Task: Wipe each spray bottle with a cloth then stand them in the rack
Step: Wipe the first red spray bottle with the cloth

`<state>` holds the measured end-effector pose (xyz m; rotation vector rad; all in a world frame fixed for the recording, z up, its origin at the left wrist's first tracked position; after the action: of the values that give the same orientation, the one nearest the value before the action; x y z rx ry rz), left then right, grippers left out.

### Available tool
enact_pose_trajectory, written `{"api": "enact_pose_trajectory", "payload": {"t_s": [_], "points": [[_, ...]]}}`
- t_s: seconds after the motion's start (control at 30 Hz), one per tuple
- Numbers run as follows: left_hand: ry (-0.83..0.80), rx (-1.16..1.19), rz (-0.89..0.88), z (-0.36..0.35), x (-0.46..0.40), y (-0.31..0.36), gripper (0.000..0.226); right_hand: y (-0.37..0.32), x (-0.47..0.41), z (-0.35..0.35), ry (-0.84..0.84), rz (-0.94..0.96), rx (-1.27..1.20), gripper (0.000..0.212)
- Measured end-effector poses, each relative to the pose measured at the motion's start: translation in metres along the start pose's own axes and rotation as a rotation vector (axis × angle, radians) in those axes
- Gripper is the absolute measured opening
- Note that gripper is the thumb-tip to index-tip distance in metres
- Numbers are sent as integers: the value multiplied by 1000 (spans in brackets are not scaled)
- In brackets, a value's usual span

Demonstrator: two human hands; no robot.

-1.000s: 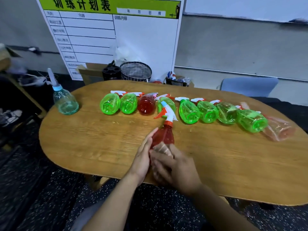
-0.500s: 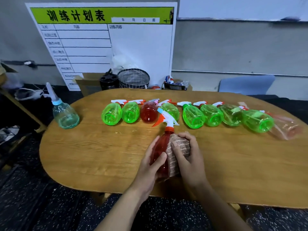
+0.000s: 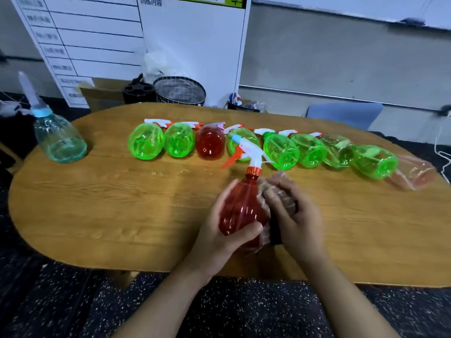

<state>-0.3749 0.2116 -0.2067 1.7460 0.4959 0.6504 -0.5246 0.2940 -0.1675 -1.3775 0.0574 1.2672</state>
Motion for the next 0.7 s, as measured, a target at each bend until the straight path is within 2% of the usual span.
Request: {"api": "enact_pose_trajectory", "payload": {"t_s": [0.13,0.27,0.4,0.47,0.57,0.7], "points": [[16,-47,-12,3,15,-3,91,-3,-28,9,72,94,123,21],[47,-77,3,9,29,-2,89,-4,-26,4,-88,130,302,26],[89,-140,-4,10,36,-1,91,-11,-20,-3,-203,257,295,26],[57,-153,7,9,37,-5,93,-12,-23,2,-145,276,390,27],[20,-174,15,8,35,-7,93,-10,-28,9,-27,198,472,28],[22,-202,15,9,29,-8,86,-9,-24,5,-184,239,376,28]]}}
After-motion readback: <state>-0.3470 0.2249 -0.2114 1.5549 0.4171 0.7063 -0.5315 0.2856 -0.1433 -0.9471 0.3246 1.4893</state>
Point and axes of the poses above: each hand's wrist, its own x-axis away from the middle knuckle, its own z-axis out of the back of the hand, y = z × x, the point moved 2 cm from there along -x, towards the middle knuckle, and after that the axes turned 14 degrees about z, right-handed, at the moved point
